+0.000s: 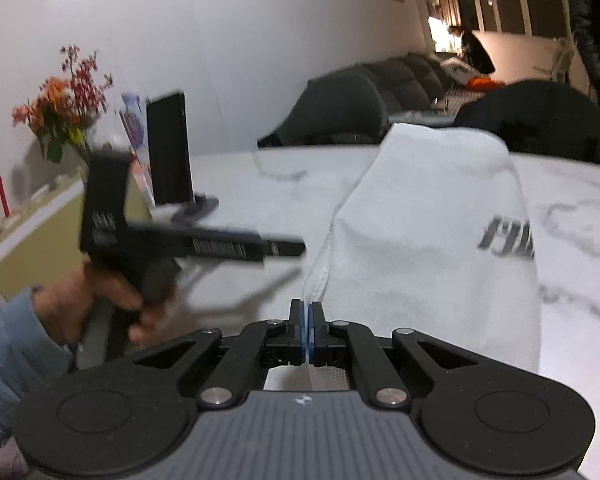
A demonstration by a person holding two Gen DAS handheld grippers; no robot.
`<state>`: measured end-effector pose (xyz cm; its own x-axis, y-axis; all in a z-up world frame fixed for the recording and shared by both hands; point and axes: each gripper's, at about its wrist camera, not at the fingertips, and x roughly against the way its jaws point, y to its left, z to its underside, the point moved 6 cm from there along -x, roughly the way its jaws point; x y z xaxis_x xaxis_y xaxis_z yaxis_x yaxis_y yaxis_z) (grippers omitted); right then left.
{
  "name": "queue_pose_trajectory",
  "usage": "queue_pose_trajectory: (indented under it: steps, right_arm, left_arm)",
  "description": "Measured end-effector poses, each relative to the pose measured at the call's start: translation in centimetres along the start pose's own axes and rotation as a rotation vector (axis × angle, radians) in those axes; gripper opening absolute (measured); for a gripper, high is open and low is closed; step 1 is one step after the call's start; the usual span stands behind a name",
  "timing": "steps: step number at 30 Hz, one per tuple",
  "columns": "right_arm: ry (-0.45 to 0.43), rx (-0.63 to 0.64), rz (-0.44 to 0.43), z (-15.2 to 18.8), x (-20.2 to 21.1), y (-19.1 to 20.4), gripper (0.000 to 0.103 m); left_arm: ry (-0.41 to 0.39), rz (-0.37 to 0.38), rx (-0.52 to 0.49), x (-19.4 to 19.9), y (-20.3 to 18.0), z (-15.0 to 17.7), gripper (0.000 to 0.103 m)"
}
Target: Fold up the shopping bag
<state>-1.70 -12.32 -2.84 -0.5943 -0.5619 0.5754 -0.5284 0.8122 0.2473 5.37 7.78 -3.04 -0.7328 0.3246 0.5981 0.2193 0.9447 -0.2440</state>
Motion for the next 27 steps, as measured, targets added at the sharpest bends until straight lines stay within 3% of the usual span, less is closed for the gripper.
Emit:
queue_pose_trajectory:
  steps: [4, 7, 10, 12, 14, 16, 19, 21, 27]
  right_arm:
    - [0.033, -0.002, 0.011, 1.1, -0.9, -0.2, 0.003]
    - [0.052, 0.014, 0.031, 1.5, -1.3, -0.2, 0.003]
    - [0.079, 0.038, 0.062, 1.3, -1.2, 0.3, 0.007]
    - [0.098, 0.066, 0.080, 1.0, -0.6, 1.0, 0.014]
    - [0.092, 0.084, 0.071, 0.3, 0.5, 1.6, 0.030]
    - [0.075, 0.090, 0.065, -0.4, 1.3, 2.1, 0.035]
    - [0.070, 0.117, 0.076, -1.2, 1.2, 3.0, 0.036]
    - [0.088, 0.135, 0.103, -1.4, -0.1, 3.5, 0.036]
    - [0.119, 0.145, 0.246, -0.7, -4.5, 2.4, 0.036]
  left_arm:
    - [0.003, -0.047, -0.059, 0.5, 0.5, -0.2, 0.063]
    - [0.012, -0.106, -0.175, 0.6, 0.3, 0.0, 0.061]
    - [0.022, -0.127, -0.229, 0.6, 0.5, 0.5, 0.060]
    - [0.022, -0.121, -0.229, 0.8, 0.8, 0.7, 0.061]
    - [0.021, -0.110, -0.213, 1.0, 1.3, 0.7, 0.060]
    - [0.018, -0.106, -0.214, 1.2, 1.5, 0.8, 0.059]
    - [0.012, -0.103, -0.217, 1.4, 1.6, 1.0, 0.053]
    - [0.008, -0.100, -0.220, 1.5, 1.7, 1.0, 0.044]
    - [0.000, -0.100, -0.203, 1.8, 2.1, 1.0, 0.026]
